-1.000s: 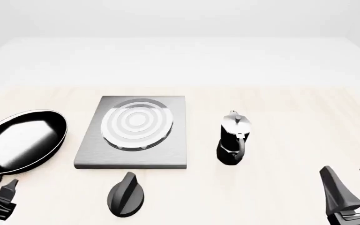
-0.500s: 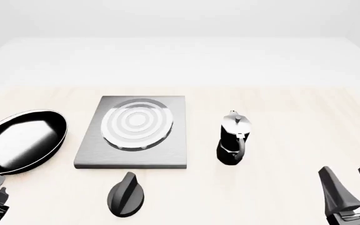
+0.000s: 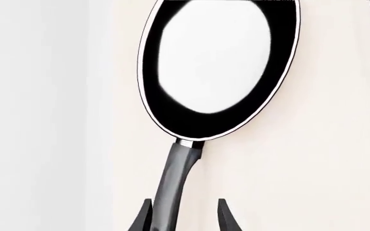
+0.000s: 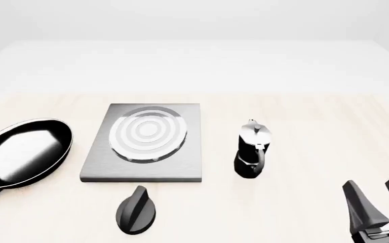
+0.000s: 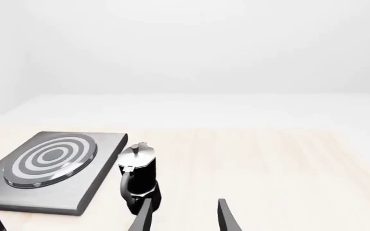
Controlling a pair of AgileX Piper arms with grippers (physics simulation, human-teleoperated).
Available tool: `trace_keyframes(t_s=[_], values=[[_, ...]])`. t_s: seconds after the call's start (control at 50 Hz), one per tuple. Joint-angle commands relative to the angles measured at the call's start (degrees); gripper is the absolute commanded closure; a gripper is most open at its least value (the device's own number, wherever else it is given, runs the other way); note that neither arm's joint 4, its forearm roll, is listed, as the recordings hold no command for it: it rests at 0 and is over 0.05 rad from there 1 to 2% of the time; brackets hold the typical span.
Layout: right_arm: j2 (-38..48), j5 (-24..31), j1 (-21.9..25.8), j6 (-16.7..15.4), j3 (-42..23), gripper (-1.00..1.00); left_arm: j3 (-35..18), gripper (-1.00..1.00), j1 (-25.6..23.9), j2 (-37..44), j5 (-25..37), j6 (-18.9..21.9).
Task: Turn on the stove and put the frying pan on it.
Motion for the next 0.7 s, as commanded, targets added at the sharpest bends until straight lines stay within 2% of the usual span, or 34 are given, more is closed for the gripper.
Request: trace_keyframes(t_s=[0.02,0.16,0.44,0.7], values=[[0.05,-0.15,0.19,0.07,0.01,-1.0,-1.06,-1.0,3.68,0.67,0.38,2.25],[0.1,-0.2,0.14,0.09,-0.03,-1.0,-1.7,-1.0,4.32,-0.23,1.99,2.6],[0.87,-0.93,0.2,0.09,0.06,-1.0,-1.83,-1.0,5.78,4.49,-1.9,4.0],[2.0,-1.98,0.16,-0.15,0.12,-1.0,-1.22,-1.0,5.06,13.15,-10.35,4.48]])
